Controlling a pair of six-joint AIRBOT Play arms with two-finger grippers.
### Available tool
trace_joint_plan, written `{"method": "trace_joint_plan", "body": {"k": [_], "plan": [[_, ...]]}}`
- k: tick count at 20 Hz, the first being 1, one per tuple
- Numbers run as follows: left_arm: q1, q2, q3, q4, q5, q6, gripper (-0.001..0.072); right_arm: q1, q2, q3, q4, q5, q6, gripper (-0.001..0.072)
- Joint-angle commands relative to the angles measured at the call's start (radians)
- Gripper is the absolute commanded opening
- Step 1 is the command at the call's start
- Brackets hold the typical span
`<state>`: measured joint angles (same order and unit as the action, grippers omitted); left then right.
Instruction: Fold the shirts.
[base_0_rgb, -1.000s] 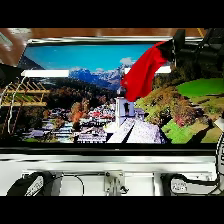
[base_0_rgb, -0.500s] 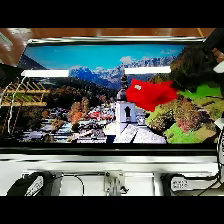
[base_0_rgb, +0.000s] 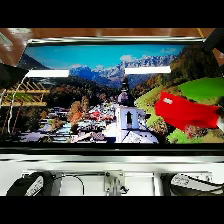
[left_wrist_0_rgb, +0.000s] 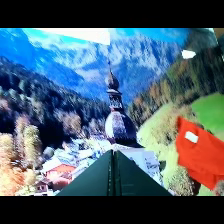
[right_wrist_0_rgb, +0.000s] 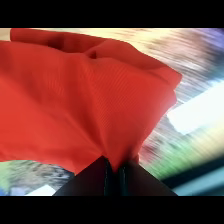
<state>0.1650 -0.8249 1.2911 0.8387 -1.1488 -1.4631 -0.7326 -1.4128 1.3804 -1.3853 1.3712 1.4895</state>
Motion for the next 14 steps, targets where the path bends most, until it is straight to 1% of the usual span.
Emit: {"method": "trace_joint_plan", "body": {"k": [1,4,7,10,13,14], "plan": [[-0.031,0.0,0.0,0.0,-0.011,0.003,0.0028,-0.212,0.119,-0.172,-0.035,0.024,0.055,0.0069],[-0.034,0.0,0.0,0.0,-0.004,0.003,0.0029,-0.298,0.28,-0.504,0.003,-0.023,0.071,0.0068],[-0.034,0.0,0.0,0.0,-0.001,0.003,0.0029,-0.3,0.4,-0.71,0.009,-0.054,0.066,0.0068],[-0.034,0.0,0.0,0.0,-0.003,0.003,0.0029,-0.3,0.47,-0.746,-0.093,-0.039,0.078,0.0068],[-0.035,0.0,0.0,0.0,-0.016,0.003,0.0029,-0.3,0.511,-0.747,-0.128,-0.053,0.097,0.0069],[-0.035,0.001,0.0,0.0,-0.016,0.003,0.0029,-0.3,0.512,-0.747,-0.127,-0.055,0.097,0.0104]]}}
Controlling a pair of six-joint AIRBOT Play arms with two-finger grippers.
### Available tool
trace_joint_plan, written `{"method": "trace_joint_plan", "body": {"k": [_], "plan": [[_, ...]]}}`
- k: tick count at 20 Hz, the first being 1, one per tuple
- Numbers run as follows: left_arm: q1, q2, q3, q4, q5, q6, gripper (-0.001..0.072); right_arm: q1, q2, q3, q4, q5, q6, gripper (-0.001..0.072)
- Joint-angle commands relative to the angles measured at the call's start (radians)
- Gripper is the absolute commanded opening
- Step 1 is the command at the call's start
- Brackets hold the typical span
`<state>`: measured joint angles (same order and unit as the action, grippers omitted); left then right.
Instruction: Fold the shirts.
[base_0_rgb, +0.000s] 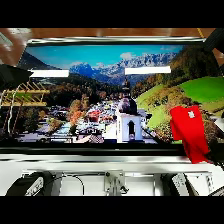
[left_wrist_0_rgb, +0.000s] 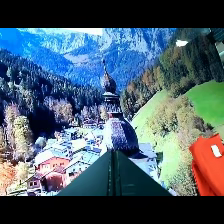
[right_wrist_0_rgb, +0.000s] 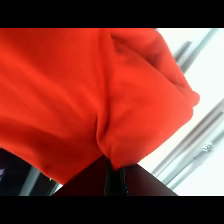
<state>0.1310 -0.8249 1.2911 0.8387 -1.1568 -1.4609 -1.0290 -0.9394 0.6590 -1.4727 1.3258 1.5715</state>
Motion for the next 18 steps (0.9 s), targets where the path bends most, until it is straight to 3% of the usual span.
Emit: {"method": "trace_joint_plan", "body": {"k": [1,2,3,6,8,9,11,13,15,16,18], "plan": [[-0.001,0.0,0.0,0.0,-0.007,0.001,0.0029,-0.004,0.039,-0.026,-0.029,-0.001,0.014,0.0322],[-0.001,0.0,0.0,0.0,-0.007,0.001,0.0029,-0.004,0.039,-0.025,-0.025,0.011,-0.005,0.0553],[0.0,0.0,0.0,0.0,-0.007,0.001,0.0029,-0.004,0.039,-0.023,-0.028,0.033,-0.035,0.0616],[0.0,0.0,0.0,0.001,0.0,0.055,0.0029,-0.003,0.039,0.09,-0.085,0.121,-0.063,0.0616],[-0.001,-0.015,0.0,0.0,0.024,0.08,0.0028,-0.001,0.039,0.263,0.04,0.1,-0.038,0.0616],[-0.005,-0.032,0.0,0.0,0.045,0.081,0.0028,0.021,0.043,0.352,0.147,0.044,-0.043,0.0616],[-0.055,-0.088,0.008,0.0,0.053,0.176,0.0026,0.156,0.06,0.516,0.34,-0.167,-0.055,0.0616],[-0.163,-0.18,0.037,0.053,0.026,0.188,0.0026,0.383,0.066,0.606,0.402,-0.343,-0.083,0.0614],[-0.304,-0.311,0.109,0.314,-0.058,0.071,0.0026,0.671,0.065,0.631,0.347,-0.4,-0.08,0.0613],[-0.375,-0.391,0.164,0.495,-0.158,-0.005,0.0026,0.819,0.052,0.631,0.267,-0.354,-0.055,0.0613],[-0.481,-0.535,0.264,0.757,-0.366,-0.037,0.0051,1.061,-0.007,0.631,0.024,-0.164,0.082,0.0614]]}}
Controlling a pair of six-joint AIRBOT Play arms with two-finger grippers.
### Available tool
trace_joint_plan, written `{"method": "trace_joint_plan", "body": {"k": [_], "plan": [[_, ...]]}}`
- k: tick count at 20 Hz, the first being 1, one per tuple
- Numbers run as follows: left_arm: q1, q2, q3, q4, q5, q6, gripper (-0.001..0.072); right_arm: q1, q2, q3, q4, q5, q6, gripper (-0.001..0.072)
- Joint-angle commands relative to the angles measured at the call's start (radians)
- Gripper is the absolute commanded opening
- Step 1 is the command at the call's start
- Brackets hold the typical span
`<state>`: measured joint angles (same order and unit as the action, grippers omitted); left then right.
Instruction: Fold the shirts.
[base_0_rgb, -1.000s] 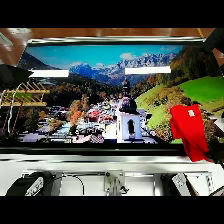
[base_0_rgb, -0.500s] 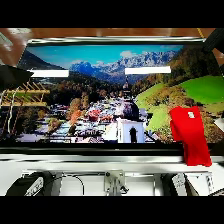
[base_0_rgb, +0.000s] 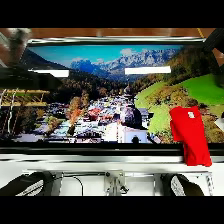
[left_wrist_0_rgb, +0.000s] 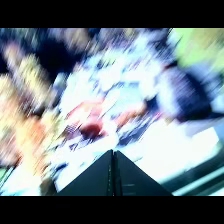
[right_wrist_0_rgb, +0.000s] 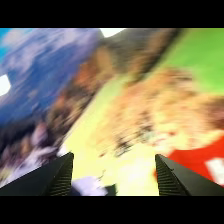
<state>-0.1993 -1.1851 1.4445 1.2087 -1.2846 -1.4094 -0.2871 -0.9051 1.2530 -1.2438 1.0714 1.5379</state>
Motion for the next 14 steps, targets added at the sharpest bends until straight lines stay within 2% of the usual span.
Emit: {"method": "trace_joint_plan", "body": {"k": [1,2,3,7,14], "plan": [[-0.182,-0.225,0.14,0.435,-0.294,-0.088,0.0189,0.399,-0.08,0.037,-0.3,0.195,0.184,0.0614],[-0.201,-0.256,0.154,0.439,-0.322,-0.088,0.031,0.456,-0.127,0.037,-0.34,0.299,0.206,0.0614],[-0.213,-0.266,0.152,0.425,-0.32,-0.088,0.0329,0.479,-0.161,0.037,-0.322,0.356,0.199,0.0614],[-0.219,-0.286,0.151,0.391,-0.295,-0.088,0.0328,0.531,-0.261,0.037,-0.159,0.418,0.196,0.0614],[-0.219,-0.287,0.151,0.391,-0.295,-0.088,0.0328,0.548,-0.276,0.037,-0.15,0.417,0.196,0.0614]]}}
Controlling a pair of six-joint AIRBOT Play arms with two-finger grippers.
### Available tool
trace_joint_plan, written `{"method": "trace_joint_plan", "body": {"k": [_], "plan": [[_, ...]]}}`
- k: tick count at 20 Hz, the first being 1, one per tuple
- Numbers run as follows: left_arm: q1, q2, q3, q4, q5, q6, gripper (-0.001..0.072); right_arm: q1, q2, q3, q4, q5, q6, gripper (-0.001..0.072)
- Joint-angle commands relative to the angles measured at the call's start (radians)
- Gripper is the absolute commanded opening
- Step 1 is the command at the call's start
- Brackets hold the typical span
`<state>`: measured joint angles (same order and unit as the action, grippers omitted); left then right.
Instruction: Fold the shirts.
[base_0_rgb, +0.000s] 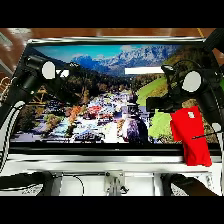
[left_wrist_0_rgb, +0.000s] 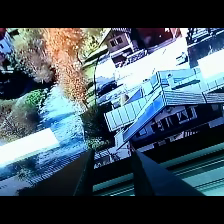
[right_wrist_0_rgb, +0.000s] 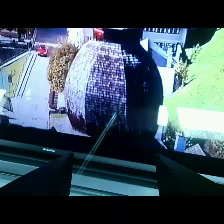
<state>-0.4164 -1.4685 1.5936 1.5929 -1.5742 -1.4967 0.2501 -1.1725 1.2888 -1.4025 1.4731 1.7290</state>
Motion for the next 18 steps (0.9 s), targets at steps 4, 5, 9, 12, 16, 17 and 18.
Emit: {"method": "trace_joint_plan", "body": {"k": [4,5,9,12,16,17,18], "plan": [[-0.003,-0.004,0.003,0.004,-0.005,-0.001,0.0328,0.011,-0.009,0.001,0.009,0.015,0.005,0.0614],[-0.004,-0.004,0.003,0.003,-0.005,-0.002,0.0328,0.011,-0.009,0.001,0.009,0.015,0.005,0.0614],[-0.004,0.003,0.002,-0.034,-0.016,-0.008,0.0328,0.011,-0.009,0.001,0.009,0.015,0.005,0.0614],[-0.004,0.09,-0.057,-0.108,-0.007,-0.122,0.0327,0.011,-0.009,0.001,0.009,0.015,0.005,0.0614],[-0.002,0.234,-0.241,-0.017,0.101,-0.17,0.0328,0.011,-0.009,0.001,0.009,0.015,0.005,0.0614],[-0.002,0.237,-0.26,0.021,0.096,-0.17,0.0328,0.011,-0.009,0.001,0.009,0.015,0.005,0.0614],[-0.002,0.235,-0.272,0.033,0.097,-0.169,0.0328,0.011,-0.009,0.001,0.009,0.015,0.005,0.0614]]}}
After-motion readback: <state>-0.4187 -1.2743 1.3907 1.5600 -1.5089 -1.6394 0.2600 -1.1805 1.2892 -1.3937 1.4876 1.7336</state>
